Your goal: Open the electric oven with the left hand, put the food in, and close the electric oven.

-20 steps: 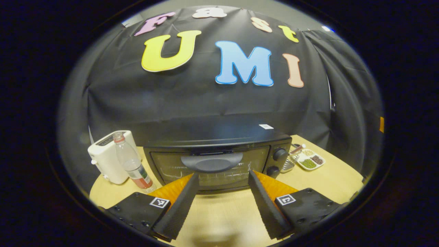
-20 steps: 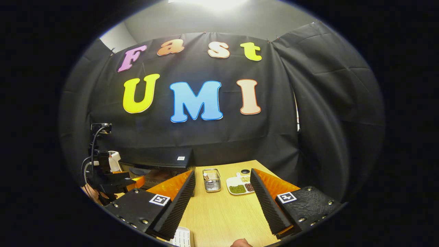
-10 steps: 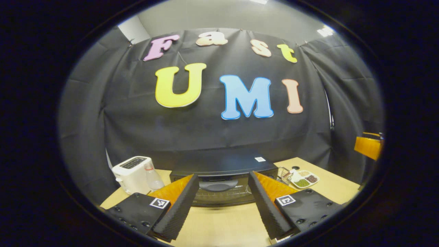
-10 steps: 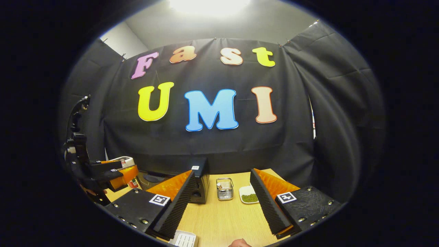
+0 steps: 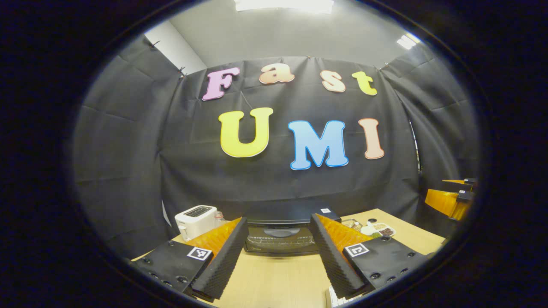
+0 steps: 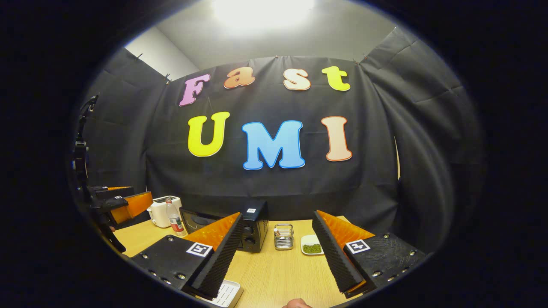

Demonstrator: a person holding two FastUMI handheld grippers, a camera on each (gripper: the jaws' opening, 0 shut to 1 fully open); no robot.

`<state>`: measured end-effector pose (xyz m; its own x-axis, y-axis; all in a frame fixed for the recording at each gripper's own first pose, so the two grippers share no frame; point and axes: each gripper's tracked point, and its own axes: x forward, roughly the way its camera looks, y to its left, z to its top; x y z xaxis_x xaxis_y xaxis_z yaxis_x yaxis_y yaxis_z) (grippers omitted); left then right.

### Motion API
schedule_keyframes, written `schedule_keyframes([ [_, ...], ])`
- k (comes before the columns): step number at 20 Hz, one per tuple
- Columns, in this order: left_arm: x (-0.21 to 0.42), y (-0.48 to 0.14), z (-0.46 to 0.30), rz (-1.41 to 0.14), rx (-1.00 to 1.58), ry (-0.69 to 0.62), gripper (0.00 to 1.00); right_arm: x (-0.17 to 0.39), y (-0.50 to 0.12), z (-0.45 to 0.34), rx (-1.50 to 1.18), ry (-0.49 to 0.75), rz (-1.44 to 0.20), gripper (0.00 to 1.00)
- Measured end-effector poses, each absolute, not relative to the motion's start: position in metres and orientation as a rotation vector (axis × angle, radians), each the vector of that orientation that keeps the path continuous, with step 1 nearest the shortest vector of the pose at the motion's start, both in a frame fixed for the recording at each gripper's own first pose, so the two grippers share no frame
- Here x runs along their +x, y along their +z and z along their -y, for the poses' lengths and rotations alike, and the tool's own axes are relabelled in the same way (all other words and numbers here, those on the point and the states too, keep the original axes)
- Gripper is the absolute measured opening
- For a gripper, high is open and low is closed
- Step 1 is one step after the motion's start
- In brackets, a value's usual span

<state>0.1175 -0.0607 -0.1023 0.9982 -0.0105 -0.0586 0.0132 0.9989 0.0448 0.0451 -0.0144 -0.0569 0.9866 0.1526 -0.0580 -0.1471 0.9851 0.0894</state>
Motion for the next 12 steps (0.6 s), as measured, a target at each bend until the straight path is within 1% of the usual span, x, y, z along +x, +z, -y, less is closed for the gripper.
schedule_keyframes([
  [7,0.098,-0.089,0.045,-0.032,0.049,0.005,1.0,0.028,-0.043,0.0,0.063,0.153,-0.035,0.98],
  [8,0.095,-0.087,0.042,-0.027,0.05,0.006,0.9,0.024,-0.041,-0.002,0.059,0.152,-0.027,0.98],
  [11,0.09,-0.082,0.031,-0.008,0.057,0.015,0.9,0.013,-0.035,-0.011,0.048,0.142,-0.013,0.98],
  [12,0.088,-0.081,0.027,-0.003,0.062,0.018,0.93,0.01,-0.035,-0.012,0.045,0.139,-0.013,0.98],
])
